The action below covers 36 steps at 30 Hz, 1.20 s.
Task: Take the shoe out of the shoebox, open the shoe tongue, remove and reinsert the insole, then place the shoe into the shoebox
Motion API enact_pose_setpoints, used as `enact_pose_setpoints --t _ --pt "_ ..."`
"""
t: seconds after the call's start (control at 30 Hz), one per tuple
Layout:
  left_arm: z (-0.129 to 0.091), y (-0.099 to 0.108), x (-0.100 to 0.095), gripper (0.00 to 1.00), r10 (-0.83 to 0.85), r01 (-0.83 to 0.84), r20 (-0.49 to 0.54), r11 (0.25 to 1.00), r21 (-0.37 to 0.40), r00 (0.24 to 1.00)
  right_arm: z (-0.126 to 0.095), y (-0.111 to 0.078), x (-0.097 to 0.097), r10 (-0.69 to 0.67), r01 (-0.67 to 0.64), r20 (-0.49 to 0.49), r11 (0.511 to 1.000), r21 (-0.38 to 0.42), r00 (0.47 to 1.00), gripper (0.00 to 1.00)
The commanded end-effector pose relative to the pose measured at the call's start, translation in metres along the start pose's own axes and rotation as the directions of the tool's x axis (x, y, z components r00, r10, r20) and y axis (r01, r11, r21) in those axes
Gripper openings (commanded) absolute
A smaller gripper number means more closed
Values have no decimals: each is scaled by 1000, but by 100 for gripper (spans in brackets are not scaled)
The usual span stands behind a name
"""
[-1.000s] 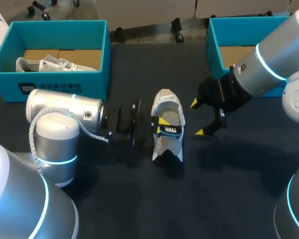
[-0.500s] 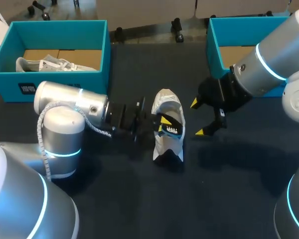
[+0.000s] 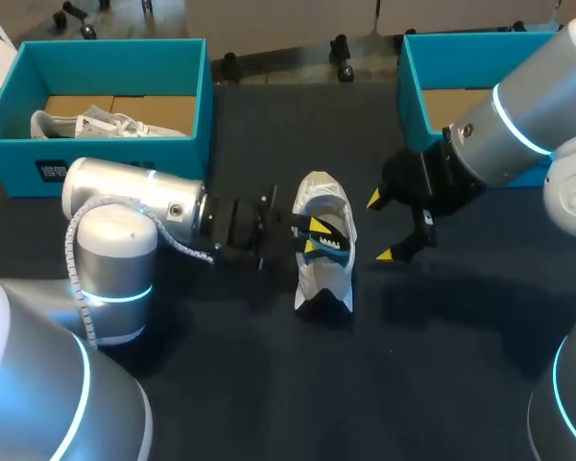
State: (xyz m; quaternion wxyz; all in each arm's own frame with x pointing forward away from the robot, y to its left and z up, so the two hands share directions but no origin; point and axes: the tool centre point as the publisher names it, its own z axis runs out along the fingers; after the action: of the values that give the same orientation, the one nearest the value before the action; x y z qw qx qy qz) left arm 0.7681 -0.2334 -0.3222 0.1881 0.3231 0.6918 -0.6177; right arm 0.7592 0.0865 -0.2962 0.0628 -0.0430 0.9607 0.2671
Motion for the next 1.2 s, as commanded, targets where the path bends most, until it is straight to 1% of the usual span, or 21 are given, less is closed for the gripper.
enact_pose_setpoints --t 0.03,0.07,0.1,0.13,0.33,0.47,0.63,0.8,0.9,0.93,0.97,1.07,1.2 --pt "-1 -6 2 6 3 -3 -6 1000 6 1000 0 0 1 0 0 1 1000 1 1000 100" --pt "0 -7 3 5 3 -3 -11 1000 9 1000 0 0 1 0 0 1 1000 1 1000 100" --pt "1 -7 4 0 1 -1 -18 1000 10 1000 0 0 1 0 0 1 1000 1 1000 100" --pt "2 -4 5 0 2 -2 -24 1000 4 1000 0 0 1 0 0 1 1000 1 1000 100" --pt "7 13 11 0 30 -32 -62 999 -36 998 0 0 1 0 0 1 1000 1 1000 100" --pt "9 21 10 0 38 -41 -69 998 -50 997 0 0 1 0 0 1 1000 1 1000 100" --pt "8 31 10 0 66 -73 -79 993 -88 995 0 0 1 0 0 1 1000 1 1000 100" --pt "7 37 11 0 64 -73 -81 992 -105 995 0 0 1 0 0 1 1000 1 1000 100" --pt "5 34 9 0 62 -69 -69 992 -104 996 0 0 1 0 0 1 1000 1 1000 100" --pt "5 31 8 7 60 -66 -61 993 -100 996 0 0 1 0 0 1 1000 1 1000 100" --pt "4 27 6 33 61 -66 -54 994 -90 997 0 0 1 0 0 1 1000 1 1000 100" --pt "3 17 2 36 66 -68 -36 996 -62 997 0 0 1 0 0 1 1000 1 1000 100" --pt "3 6 -1 33 75 -77 -31 996 -36 997 0 0 1 0 0 1 1000 1 1000 100"
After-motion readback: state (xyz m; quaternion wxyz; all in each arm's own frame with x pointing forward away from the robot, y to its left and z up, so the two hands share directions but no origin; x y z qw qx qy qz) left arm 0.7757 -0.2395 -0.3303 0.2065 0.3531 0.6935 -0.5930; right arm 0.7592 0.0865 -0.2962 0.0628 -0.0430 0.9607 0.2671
